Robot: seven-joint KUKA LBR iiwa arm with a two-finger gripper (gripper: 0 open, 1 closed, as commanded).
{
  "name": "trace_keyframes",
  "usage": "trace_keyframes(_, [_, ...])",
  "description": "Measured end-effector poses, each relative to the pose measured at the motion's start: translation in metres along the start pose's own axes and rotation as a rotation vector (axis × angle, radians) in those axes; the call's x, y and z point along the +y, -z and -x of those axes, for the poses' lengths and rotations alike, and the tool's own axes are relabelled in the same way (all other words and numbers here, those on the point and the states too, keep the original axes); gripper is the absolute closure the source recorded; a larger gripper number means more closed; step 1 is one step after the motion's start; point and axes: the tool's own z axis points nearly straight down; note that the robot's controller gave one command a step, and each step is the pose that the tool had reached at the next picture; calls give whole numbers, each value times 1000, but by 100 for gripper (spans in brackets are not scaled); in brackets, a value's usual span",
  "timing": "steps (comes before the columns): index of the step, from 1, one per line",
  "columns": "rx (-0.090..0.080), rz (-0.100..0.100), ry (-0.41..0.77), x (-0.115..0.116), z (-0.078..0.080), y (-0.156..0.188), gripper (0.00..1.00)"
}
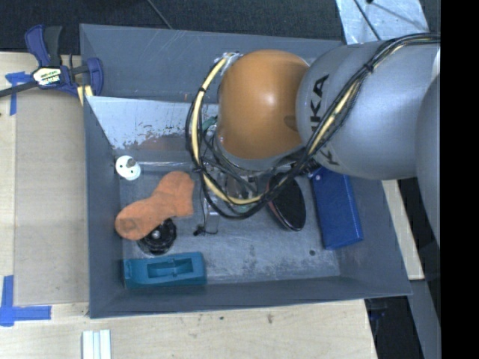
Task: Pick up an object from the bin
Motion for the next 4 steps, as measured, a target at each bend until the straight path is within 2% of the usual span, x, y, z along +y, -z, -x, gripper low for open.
trace_keyframes(1, [-8,2,-3,-1,1,5,0])
trace_keyframes(2, [-19,4,56,13,36,-25,0])
trace_keyframes(3, [-6,2,96,33,48,-101,100])
trace_keyframes(4, [-6,2,96,33,48,-101,100])
